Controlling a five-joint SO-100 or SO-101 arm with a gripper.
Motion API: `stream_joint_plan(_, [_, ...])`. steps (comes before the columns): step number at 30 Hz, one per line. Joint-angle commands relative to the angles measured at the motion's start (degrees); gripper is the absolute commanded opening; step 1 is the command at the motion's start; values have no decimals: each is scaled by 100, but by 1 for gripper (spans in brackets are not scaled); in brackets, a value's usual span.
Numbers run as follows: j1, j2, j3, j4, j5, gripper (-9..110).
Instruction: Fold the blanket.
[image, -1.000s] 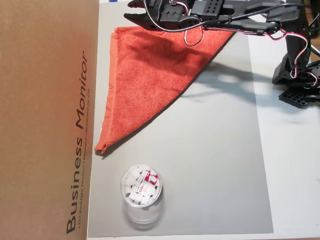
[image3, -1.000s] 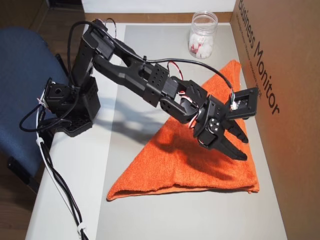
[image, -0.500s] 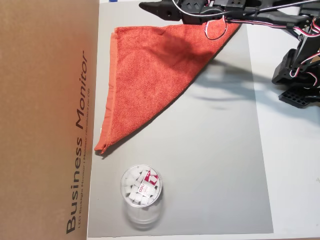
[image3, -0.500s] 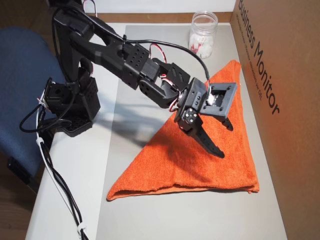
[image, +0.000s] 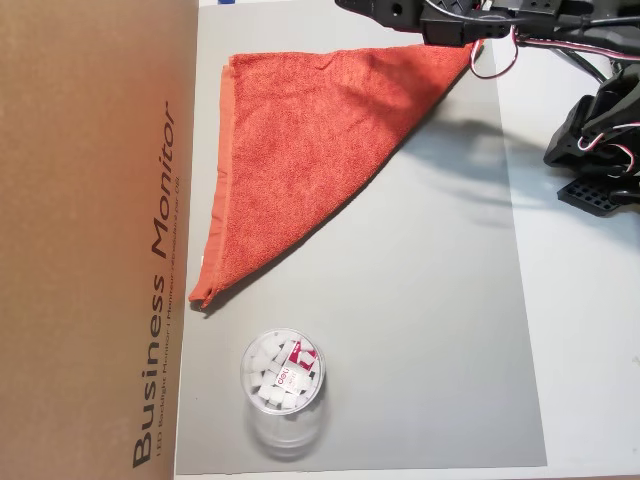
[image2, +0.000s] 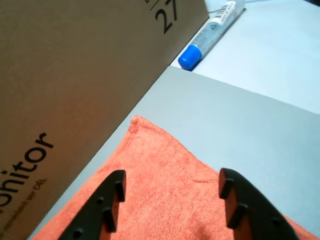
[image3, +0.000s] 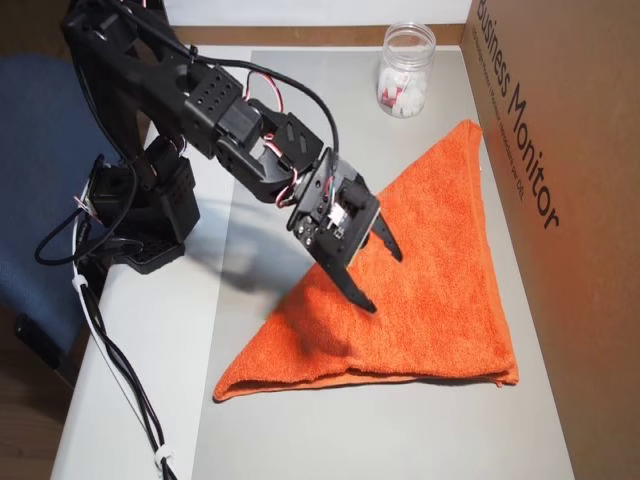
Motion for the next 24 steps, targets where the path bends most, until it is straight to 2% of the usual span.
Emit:
stream_joint_plan(1, [141, 589, 176, 18, 211, 19])
stream_joint_plan(17, [519, 1890, 1274, 62, 976, 19])
stream_joint_plan(24, [536, 2549, 1257, 1723, 1362, 19])
